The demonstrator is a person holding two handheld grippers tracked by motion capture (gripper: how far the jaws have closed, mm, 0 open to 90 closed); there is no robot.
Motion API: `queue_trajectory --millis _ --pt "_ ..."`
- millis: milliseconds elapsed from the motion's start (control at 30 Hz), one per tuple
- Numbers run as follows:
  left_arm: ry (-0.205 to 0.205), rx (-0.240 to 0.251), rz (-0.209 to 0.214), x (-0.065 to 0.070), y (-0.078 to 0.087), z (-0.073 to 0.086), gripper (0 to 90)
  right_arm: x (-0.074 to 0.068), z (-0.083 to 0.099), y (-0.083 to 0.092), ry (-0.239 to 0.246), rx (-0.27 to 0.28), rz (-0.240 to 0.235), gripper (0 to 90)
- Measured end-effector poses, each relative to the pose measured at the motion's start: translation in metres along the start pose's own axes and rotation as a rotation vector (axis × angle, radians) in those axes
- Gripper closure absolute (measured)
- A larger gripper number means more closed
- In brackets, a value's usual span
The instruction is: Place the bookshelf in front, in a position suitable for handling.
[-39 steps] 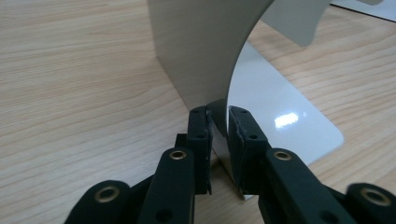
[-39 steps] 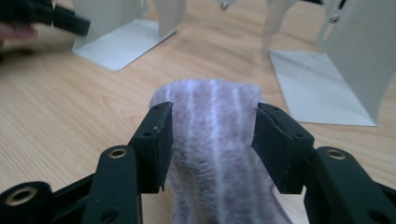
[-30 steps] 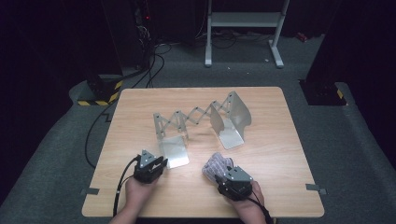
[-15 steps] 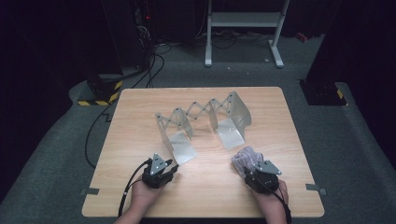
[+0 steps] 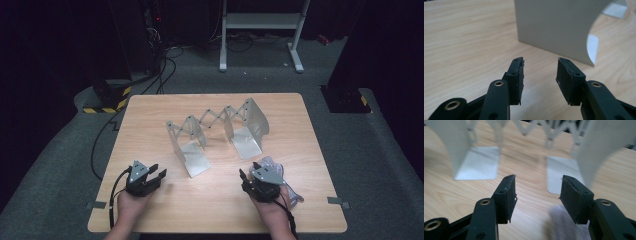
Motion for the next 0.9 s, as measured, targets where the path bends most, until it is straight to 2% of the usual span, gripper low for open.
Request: queue_trajectory --millis 167,200,267,300,400,433,500,600,767,800,900 --pt "0.002 -0.002 0.007 0.002 0.000 0.002 56.0 -0.040 -0.025 -0.017 0.054 0.032 -0.103 47.7" --pt "-0.003 -0.005 0.005 0.003 0.001 0.003 56.0 -0.040 -0.025 -0.017 0.054 0.032 -0.103 47.7" --pt "0.007 -0.006 0.004 0.000 0.006 0.007 55.6 -0.056 -0.033 -0.025 0.071 0.042 -0.142 47.9" --pt "0.017 -0.003 0.004 -0.003 0.010 0.009 55.5 -0.072 -0.042 -0.033 0.091 0.048 -0.172 48.1" --pt "0.018 -0.010 -0.012 -0.008 0.012 0.014 55.6 -0.087 -0.052 -0.043 0.095 0.059 -0.206 48.1" --pt "0.018 -0.010 -0.012 -0.008 0.012 0.014 55.5 -0.087 -0.052 -0.043 0.095 0.059 -0.206 48.1" --pt "0.023 -0.017 -0.023 -0.011 0.013 0.017 55.2 -0.098 -0.061 -0.051 0.102 0.065 -0.239 47.5" --pt "0.031 -0.019 -0.025 -0.012 0.012 0.018 54.9 -0.109 -0.071 -0.056 0.113 0.077 -0.263 49.5" --pt "0.031 -0.018 -0.021 -0.011 0.012 0.018 54.7 -0.120 -0.085 -0.057 0.141 0.104 -0.261 57.8" --pt "0.025 -0.021 -0.019 -0.010 0.011 0.018 54.6 -0.123 -0.089 -0.059 0.143 0.108 -0.247 64.8" --pt "0.021 -0.023 -0.015 -0.008 0.010 0.017 54.3 -0.123 -0.090 -0.058 0.141 0.120 -0.237 76.0"
Point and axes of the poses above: each handheld gripper's, and its own axes: y roughly backward along the jaws, z roughly out of its underside, x roughly to its right, the point moved 2 cm from there along -y, roughly forward along the jaws, and after that the axes turned 9 degrees about -x, right-handed, at the moved point
